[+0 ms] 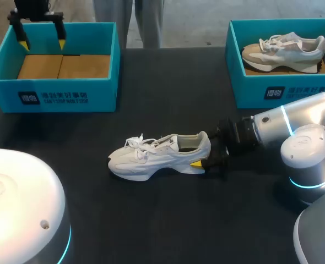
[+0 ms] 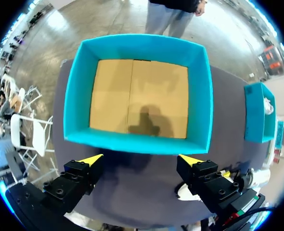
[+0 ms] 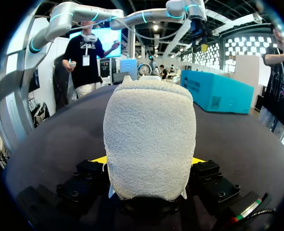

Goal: Take the shoe out of the shoebox, open the shoe tongue, remove and reinsert the insole, then place the shoe into the shoebox

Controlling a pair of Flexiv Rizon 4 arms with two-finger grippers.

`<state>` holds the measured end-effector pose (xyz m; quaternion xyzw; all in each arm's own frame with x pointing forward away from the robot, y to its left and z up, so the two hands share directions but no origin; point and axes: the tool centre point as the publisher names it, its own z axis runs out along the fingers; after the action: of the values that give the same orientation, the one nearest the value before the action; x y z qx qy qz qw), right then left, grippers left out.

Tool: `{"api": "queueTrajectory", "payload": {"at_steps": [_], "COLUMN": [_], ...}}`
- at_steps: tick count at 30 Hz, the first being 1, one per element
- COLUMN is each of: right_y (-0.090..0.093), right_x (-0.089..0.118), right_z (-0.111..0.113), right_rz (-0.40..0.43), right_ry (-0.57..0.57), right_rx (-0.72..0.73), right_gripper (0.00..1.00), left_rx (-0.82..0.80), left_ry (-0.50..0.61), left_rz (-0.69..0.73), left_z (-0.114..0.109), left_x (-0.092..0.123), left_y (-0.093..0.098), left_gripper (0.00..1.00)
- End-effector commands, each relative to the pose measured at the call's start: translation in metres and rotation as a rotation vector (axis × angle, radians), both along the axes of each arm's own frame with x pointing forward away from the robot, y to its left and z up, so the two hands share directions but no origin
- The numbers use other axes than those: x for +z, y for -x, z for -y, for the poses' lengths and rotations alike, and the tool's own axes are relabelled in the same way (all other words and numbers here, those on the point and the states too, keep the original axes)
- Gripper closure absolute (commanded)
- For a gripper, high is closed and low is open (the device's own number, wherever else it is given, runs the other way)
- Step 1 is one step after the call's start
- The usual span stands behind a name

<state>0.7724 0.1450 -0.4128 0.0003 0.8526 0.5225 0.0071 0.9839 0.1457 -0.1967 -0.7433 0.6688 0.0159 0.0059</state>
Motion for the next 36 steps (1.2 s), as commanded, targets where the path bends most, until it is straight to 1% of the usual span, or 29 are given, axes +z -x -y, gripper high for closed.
{"api": "queueTrajectory", "payload": {"at_steps": [1,6,8,16,20,24,36], "right_y": [0.0,0.0,0.0,0.0,0.0,0.0,0.0], "right_x": [0.0,0.0,0.0,0.0,0.0,0.0,0.0], "right_z": [-0.001,-0.001,-0.001,-0.001,-0.001,-0.001,-0.001], "right_rz": [0.001,0.001,0.001,0.001,0.001,0.001,0.001], "right_ry": [0.002,0.002,0.002,0.002,0.002,0.002,0.002], "right_rx": [-0.001,-0.001,-0.001,-0.001,-0.001,-0.001,-0.001], "right_gripper": [1.0,1.0,1.0,1.0,1.0,1.0,1.0], "left_rx": [0.039,0.037,0.036,0.017,0.01,0.021,-0.003], "left_ry": [-0.037,-0.056,-0.048,-0.052,-0.052,-0.076,-0.087], "left_rz": [0.036,0.07,0.071,0.083,0.069,0.062,0.057], "left_z": [0.007,0.013,0.015,0.023,0.025,0.029,0.051], "left_x": [0.006,0.008,0.008,0.002,0.0,-0.005,-0.015], "left_y": [0.014,0.03,0.036,0.057,0.066,0.073,0.099], "left_gripper": [0.0,0.0,0.0,0.0,0.0,0.0,0.0]}}
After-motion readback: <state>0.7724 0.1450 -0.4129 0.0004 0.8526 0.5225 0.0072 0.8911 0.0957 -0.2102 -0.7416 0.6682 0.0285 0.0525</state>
